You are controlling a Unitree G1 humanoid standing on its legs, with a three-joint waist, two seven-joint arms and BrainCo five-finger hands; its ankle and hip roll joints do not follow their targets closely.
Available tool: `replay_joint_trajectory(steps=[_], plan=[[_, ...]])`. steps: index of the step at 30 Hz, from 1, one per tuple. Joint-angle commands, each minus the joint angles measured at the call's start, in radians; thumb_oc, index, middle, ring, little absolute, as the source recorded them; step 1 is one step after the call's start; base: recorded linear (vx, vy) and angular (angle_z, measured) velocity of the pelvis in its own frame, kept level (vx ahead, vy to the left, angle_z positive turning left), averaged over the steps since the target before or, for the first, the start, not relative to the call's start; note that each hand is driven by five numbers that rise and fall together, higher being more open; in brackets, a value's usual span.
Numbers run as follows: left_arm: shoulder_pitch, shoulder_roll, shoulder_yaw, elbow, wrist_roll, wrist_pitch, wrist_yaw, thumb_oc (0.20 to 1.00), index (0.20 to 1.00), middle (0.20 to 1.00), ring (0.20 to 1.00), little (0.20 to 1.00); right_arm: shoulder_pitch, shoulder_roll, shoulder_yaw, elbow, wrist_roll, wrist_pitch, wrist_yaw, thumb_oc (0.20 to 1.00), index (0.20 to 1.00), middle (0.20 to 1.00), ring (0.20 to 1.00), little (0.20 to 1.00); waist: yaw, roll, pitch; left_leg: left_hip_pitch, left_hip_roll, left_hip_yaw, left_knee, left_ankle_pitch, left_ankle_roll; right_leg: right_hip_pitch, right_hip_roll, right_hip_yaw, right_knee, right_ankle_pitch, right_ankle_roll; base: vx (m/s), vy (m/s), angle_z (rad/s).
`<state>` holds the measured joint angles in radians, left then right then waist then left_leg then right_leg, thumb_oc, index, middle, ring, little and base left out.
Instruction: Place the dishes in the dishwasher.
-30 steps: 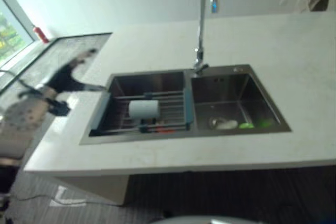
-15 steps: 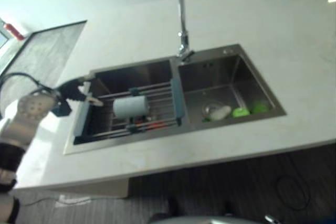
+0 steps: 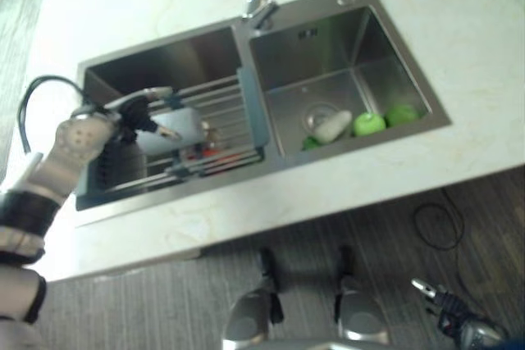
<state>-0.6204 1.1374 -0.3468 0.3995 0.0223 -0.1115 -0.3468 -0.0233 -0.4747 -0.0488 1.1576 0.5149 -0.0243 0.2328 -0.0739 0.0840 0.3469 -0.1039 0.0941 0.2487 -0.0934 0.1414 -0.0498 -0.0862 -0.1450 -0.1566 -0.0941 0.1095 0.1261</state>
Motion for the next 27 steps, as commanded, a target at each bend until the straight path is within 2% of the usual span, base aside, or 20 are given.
replay_joint_trajectory(steps=[1,9,13,20,27], plan=[[-0.038,0.018,0.071,0.045,0.036,-0.006,0.037,1.0,1.0,1.0,1.0,1.0,0.032,-0.004,0.018,-0.011,0.026,0.014,-0.006,1.0,1.0,1.0,1.0,1.0,0.002,-0.028,-0.039,0.032,0.014,-0.04,0.032,-0.132,-0.016,0.007,-0.085,-0.053,0.016,-0.026,0.082,0.0,-0.018,-0.17],[-0.007,0.026,0.063,0.078,0.135,0.022,0.022,1.0,1.0,1.0,1.0,1.0,0.027,-0.012,0.023,-0.044,0.036,0.02,-0.013,1.0,1.0,1.0,1.0,1.0,-0.005,-0.022,-0.016,0.024,0.012,-0.042,0.038,-0.132,-0.018,-0.005,-0.087,-0.05,0.019,-0.021,0.082,0.0,0.002,-0.02],[-0.011,0.034,0.043,0.094,0.13,0.012,-0.006,1.0,1.0,1.0,1.0,1.0,0.017,-0.021,0.027,-0.059,0.041,0.024,-0.015,1.0,1.0,1.0,1.0,1.0,-0.006,-0.025,0.006,0.009,0.014,-0.042,0.04,-0.129,-0.018,-0.02,-0.087,-0.049,0.022,-0.018,0.081,-0.03,0.007,-0.01],[-0.025,0.047,0.015,0.063,0.125,0.064,-0.082,1.0,1.0,1.0,1.0,1.0,0.01,-0.026,0.024,-0.067,0.047,0.019,-0.007,1.0,1.0,1.0,1.0,1.0,0.001,-0.026,0.026,-0.002,0.009,-0.048,0.03,-0.124,-0.017,-0.033,-0.087,-0.059,0.022,-0.013,0.085,-0.03,-0.008,0.0],[0.01,0.062,0.003,0.116,0.19,0.07,-0.078,1.0,1.0,1.0,1.0,1.0,-0.017,-0.045,0.045,-0.099,0.064,0.025,-0.008,1.0,1.0,1.0,1.0,1.0,0.003,-0.023,0.044,-0.01,0.011,-0.042,0.027,-0.119,-0.019,-0.046,-0.089,-0.063,0.026,-0.01,0.084,-0.02,0.019,0.0]])
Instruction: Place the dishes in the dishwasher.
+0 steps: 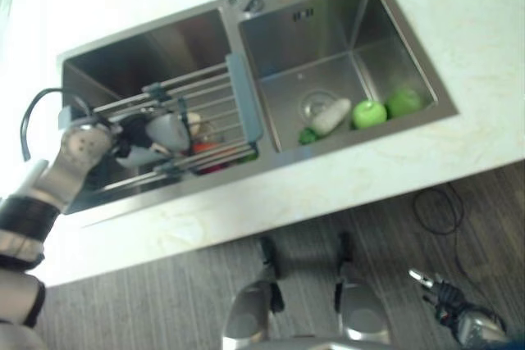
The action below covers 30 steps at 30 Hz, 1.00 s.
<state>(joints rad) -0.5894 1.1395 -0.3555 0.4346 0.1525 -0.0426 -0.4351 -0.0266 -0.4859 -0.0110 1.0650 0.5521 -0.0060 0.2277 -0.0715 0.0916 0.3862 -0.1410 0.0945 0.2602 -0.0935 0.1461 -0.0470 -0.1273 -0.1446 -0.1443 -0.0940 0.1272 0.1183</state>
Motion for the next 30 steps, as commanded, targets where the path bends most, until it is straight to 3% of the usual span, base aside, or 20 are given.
replay_joint_trajectory(steps=[1,6,13,25,30], plan=[[-0.021,0.062,0.011,0.084,0.062,0.0,0.015,1.0,1.0,1.0,1.0,1.0,-0.014,-0.034,0.008,-0.007,0.027,0.006,-0.002,1.0,1.0,1.0,1.0,1.0,0.001,-0.031,0.007,0.026,0.011,-0.054,0.026,-0.123,-0.021,-0.006,-0.089,-0.075,0.026,-0.028,0.091,-0.04,0.016,0.01],[-0.053,0.075,-0.024,0.11,0.122,-0.01,0.019,1.0,1.0,1.0,1.0,1.0,-0.017,-0.042,0.017,-0.026,0.041,0.003,0.007,1.0,1.0,1.0,1.0,1.0,0.0,-0.04,0.025,0.011,0.013,-0.054,0.023,-0.12,-0.022,-0.023,-0.087,-0.078,0.029,-0.025,0.093,-0.05,0.005,0.0],[-0.088,0.066,-0.07,0.152,0.18,0.039,-0.001,1.0,1.0,1.0,1.0,1.0,-0.031,-0.048,0.027,-0.049,0.046,0.004,0.013,1.0,1.0,1.0,1.0,1.0,-0.003,-0.047,0.041,0.0,0.018,-0.05,0.02,-0.115,-0.024,-0.038,-0.083,-0.082,0.032,-0.023,0.092,-0.03,-0.001,0.01],[-0.078,0.053,-0.13,0.303,0.309,0.172,-0.221,1.0,1.0,1.0,1.0,1.0,-0.058,-0.064,0.044,-0.059,0.054,0.014,0.02,1.0,1.0,1.0,1.0,1.0,-0.011,-0.035,0.046,-0.002,0.012,-0.063,0.017,-0.115,-0.022,-0.037,-0.076,-0.07,0.029,-0.025,0.089,0.0,0.0,0.0],[-0.074,0.045,-0.15,0.355,0.334,0.177,-0.225,1.0,1.0,1.0,1.0,1.0,-0.063,-0.071,0.052,-0.063,0.061,0.017,0.017,1.0,1.0,1.0,1.0,1.0,-0.015,-0.033,0.046,0.002,0.013,-0.065,0.016,-0.116,-0.022,-0.035,-0.075,-0.068,0.029,-0.027,0.088,0.0,0.0,0.0]])
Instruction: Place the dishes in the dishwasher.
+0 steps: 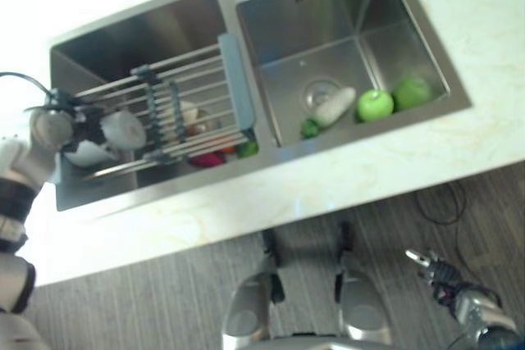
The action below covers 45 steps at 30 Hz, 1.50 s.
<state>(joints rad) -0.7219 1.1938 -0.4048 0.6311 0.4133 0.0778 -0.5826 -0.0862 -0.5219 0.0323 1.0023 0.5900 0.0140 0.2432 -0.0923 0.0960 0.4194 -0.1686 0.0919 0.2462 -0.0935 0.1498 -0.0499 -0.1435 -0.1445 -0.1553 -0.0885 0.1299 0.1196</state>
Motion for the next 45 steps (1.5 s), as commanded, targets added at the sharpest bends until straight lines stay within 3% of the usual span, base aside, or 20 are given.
replay_joint_trajectory(steps=[1,15,20,21,22,28,32,37,42,45], plan=[[0.06,-0.017,-0.104,0.175,0.082,0.057,-0.075,1.0,1.0,1.0,1.0,1.0,-0.005,-0.036,0.01,-0.002,0.023,-0.002,0.002,1.0,1.0,1.0,1.0,1.0,0.004,-0.037,0.013,0.03,0.016,-0.053,0.015,-0.12,-0.019,-0.019,-0.074,-0.054,0.024,-0.03,0.086,0.0,0.0,0.0],[0.103,-0.106,-0.134,0.345,0.23,0.068,-0.001,1.0,1.0,1.0,1.0,1.0,-0.034,-0.042,0.032,0.002,0.023,0.004,0.007,1.0,1.0,1.0,1.0,1.0,-0.009,-0.042,0.015,0.034,0.017,-0.055,0.011,-0.118,-0.02,-0.021,-0.068,-0.043,0.021,-0.032,0.083,0.0,0.0,0.0],[0.132,-0.154,-0.147,0.398,0.268,0.101,0.028,1.0,1.0,1.0,1.0,1.0,-0.05,-0.045,0.045,0.005,0.029,0.003,0.005,1.0,1.0,1.0,1.0,1.0,-0.014,-0.045,0.015,0.038,0.019,-0.053,0.01,-0.119,-0.02,-0.021,-0.066,-0.038,0.022,-0.036,0.08,0.01,0.009,-0.03],[0.131,-0.159,-0.151,0.402,0.28,0.105,0.024,0.699,0.699,0.699,0.699,0.699,-0.052,-0.045,0.045,0.006,0.028,0.003,0.006,1.0,1.0,1.0,1.0,1.0,-0.015,-0.044,0.016,0.038,0.019,-0.054,0.01,-0.119,-0.02,-0.021,-0.066,-0.037,0.023,-0.036,0.08,0.01,0.019,-0.03],[0.134,-0.163,-0.153,0.405,0.289,0.106,0.024,0.2,0.2,0.2,0.2,0.2,-0.055,-0.046,0.045,0.005,0.028,0.003,0.006,1.0,1.0,1.0,1.0,1.0,-0.015,-0.044,0.017,0.038,0.019,-0.054,0.01,-0.119,-0.02,-0.021,-0.065,-0.036,0.023,-0.037,0.079,0.0,0.0,0.0],[0.158,-0.184,-0.154,0.388,0.351,0.11,-0.006,0.2,0.2,0.2,0.2,0.2,-0.058,-0.047,0.046,-0.008,0.029,0.001,0.01,1.0,1.0,1.0,1.0,1.0,-0.018,-0.045,0.022,0.038,0.018,-0.058,0.01,-0.119,-0.021,-0.021,-0.064,-0.033,0.024,-0.04,0.077,0.0,0.0,0.0],[0.168,-0.196,-0.153,0.377,0.324,0.094,0.044,0.2,0.2,0.2,0.2,0.2,-0.06,-0.047,0.047,-0.013,0.031,-0.001,0.009,1.0,1.0,1.0,1.0,1.0,-0.018,-0.044,0.021,0.04,0.017,-0.058,0.01,-0.119,-0.021,-0.019,-0.066,-0.035,0.026,-0.041,0.078,0.0,0.0,0.0],[0.174,-0.184,-0.129,0.336,0.265,0.061,0.204,0.2,0.2,0.2,0.2,0.2,-0.051,-0.044,0.045,-0.012,0.026,0.001,0.007,1.0,1.0,1.0,1.0,1.0,-0.017,-0.044,0.015,0.047,0.017,-0.054,0.01,-0.119,-0.021,-0.014,-0.069,-0.038,0.026,-0.042,0.079,0.0,0.0,0.0],[0.172,-0.125,-0.033,0.193,0.066,-0.001,0.512,0.2,0.2,0.2,0.2,0.2,-0.024,-0.028,0.034,0.002,0.021,-0.017,0.008,1.0,1.0,1.0,1.0,1.0,-0.004,-0.04,0.004,0.056,0.015,-0.055,0.008,-0.121,-0.019,-0.002,-0.072,-0.04,0.024,-0.045,0.078,0.01,-0.009,0.02],[0.17,-0.04,0.086,0.006,-0.023,-0.057,0.697,0.2,0.2,0.2,0.2,0.2,0.02,0.002,0.013,0.005,0.018,-0.043,0.001,1.0,1.0,1.0,1.0,1.0,0.017,-0.035,-0.011,0.062,0.013,-0.06,0.006,-0.123,-0.02,0.011,-0.078,-0.049,0.024,-0.048,0.078,0.01,-0.043,0.15]])
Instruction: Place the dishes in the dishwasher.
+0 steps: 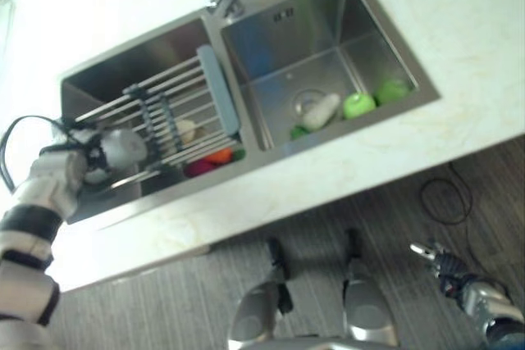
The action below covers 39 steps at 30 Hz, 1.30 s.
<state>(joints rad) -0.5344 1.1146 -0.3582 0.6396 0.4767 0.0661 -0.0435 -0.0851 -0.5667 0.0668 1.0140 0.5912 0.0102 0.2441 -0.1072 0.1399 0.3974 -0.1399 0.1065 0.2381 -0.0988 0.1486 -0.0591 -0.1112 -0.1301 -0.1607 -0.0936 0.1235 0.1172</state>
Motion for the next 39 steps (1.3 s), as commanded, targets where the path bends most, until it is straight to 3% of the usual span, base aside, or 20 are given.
replay_joint_trajectory(steps=[1,6,13,20,23,28,30,31,35,36,39], plan=[[-0.011,0.056,0.064,-0.038,-0.091,-0.062,0.185,0.2,0.2,0.2,0.2,0.2,0.029,0.054,-0.025,-0.006,0.017,-0.047,-0.001,1.0,1.0,1.0,1.0,1.0,0.036,-0.078,0.007,0.035,-0.002,-0.053,0.012,-0.122,-0.011,-0.018,-0.094,-0.047,0.028,-0.042,0.082,0.02,-0.08,0.2],[0.091,0.085,0.189,-0.213,0.012,-0.168,0.278,0.2,0.2,0.2,0.2,0.2,0.075,0.099,-0.043,-0.008,0.002,-0.057,-0.021,1.0,1.0,1.0,1.0,1.0,0.056,-0.074,-0.032,0.061,0.002,-0.061,0.012,-0.131,-0.017,0.02,-0.099,-0.075,0.027,-0.053,0.084,0.03,-0.06,0.23],[0.181,0.072,0.271,-0.301,0.053,-0.178,0.401,0.2,0.2,0.2,0.2,0.2,0.112,0.12,-0.053,0.023,-0.044,-0.058,-0.024,1.0,1.0,1.0,1.0,1.0,0.062,-0.068,-0.095,0.112,0.013,-0.05,0.012,-0.143,-0.023,0.081,-0.1,-0.099,0.024,-0.076,0.081,0.04,-0.025,0.12],[0.258,0.066,0.389,-0.405,-0.006,-0.199,0.566,0.2,0.2,0.2,0.2,0.2,0.143,0.152,-0.079,0.08,-0.08,-0.071,-0.019,1.0,1.0,1.0,1.0,1.0,0.086,-0.063,-0.163,0.168,0.02,-0.057,0.012,-0.162,-0.026,0.155,-0.097,-0.129,0.022,-0.108,0.073,0.05,-0.054,0.08],[0.338,0.021,0.475,-0.478,-0.007,-0.22,0.641,0.2,0.2,0.2,0.2,0.2,0.155,0.177,-0.09,0.114,-0.1,-0.08,-0.014,1.0,1.0,1.0,1.0,1.0,0.109,-0.065,-0.202,0.204,0.023,-0.075,0.012,-0.178,-0.024,0.197,-0.09,-0.136,0.022,-0.134,0.064,0.07,-0.117,0.08],[0.498,-0.122,0.604,-0.589,0.014,-0.174,0.762,0.2,0.2,0.2,0.2,0.2,0.129,0.21,-0.076,0.14,-0.168,-0.109,0.027,1.0,1.0,1.0,1.0,1.0,0.157,-0.076,-0.242,0.256,0.033,-0.129,0.035,-0.205,-0.02,0.255,-0.051,-0.126,0.015,-0.177,0.027,-0.02,-0.304,0.11],[0.536,-0.15,0.637,-0.598,0.02,-0.176,0.795,0.2,0.2,0.2,0.2,0.2,0.113,0.212,-0.053,0.16,-0.21,-0.111,0.048,1.0,1.0,1.0,1.0,1.0,0.165,-0.064,-0.245,0.263,0.051,-0.135,0.021,-0.184,-0.035,0.269,-0.012,-0.12,0.014,-0.198,0.0,-0.08,-0.287,0.08],[0.536,-0.165,0.635,-0.604,0.018,-0.193,0.797,0.2,0.2,0.2,0.2,0.2,0.114,0.213,-0.049,0.168,-0.185,-0.111,0.04,1.0,1.0,1.0,1.0,1.0,0.163,-0.055,-0.237,0.245,0.075,-0.118,0.015,-0.143,-0.064,0.285,0.007,-0.134,0.012,-0.208,-0.009,-0.13,-0.104,0.21],[0.509,-0.197,0.634,-0.605,-0.024,-0.25,0.788,0.2,0.2,0.2,0.2,0.2,0.118,0.209,-0.064,0.167,-0.149,-0.102,0.01,1.0,1.0,1.0,1.0,1.0,0.172,-0.047,-0.211,0.145,0.089,-0.064,0.03,-0.07,-0.102,0.31,0.004,-0.205,0.007,-0.212,-0.008,-0.24,0.009,0.94],[0.502,-0.216,0.628,-0.603,-0.019,-0.26,0.799,0.2,0.2,0.2,0.2,0.2,0.121,0.207,-0.07,0.161,-0.169,-0.108,0.005,1.0,1.0,1.0,1.0,1.0,0.173,-0.05,-0.206,0.137,0.086,-0.055,0.056,-0.077,-0.097,0.306,-0.005,-0.225,0.01,-0.207,-0.009,-0.39,0.228,1.37],[0.516,-0.3,0.608,-0.623,-0.002,-0.291,0.852,0.2,0.2,0.2,0.2,0.2,0.116,0.2,-0.104,0.143,-0.174,-0.13,0.003,1.0,1.0,1.0,1.0,1.0,0.162,-0.082,-0.208,0.17,0.058,-0.047,0.257,-0.235,-0.038,0.261,-0.063,-0.234,0.044,-0.187,-0.016,-0.35,0.355,1.21]])
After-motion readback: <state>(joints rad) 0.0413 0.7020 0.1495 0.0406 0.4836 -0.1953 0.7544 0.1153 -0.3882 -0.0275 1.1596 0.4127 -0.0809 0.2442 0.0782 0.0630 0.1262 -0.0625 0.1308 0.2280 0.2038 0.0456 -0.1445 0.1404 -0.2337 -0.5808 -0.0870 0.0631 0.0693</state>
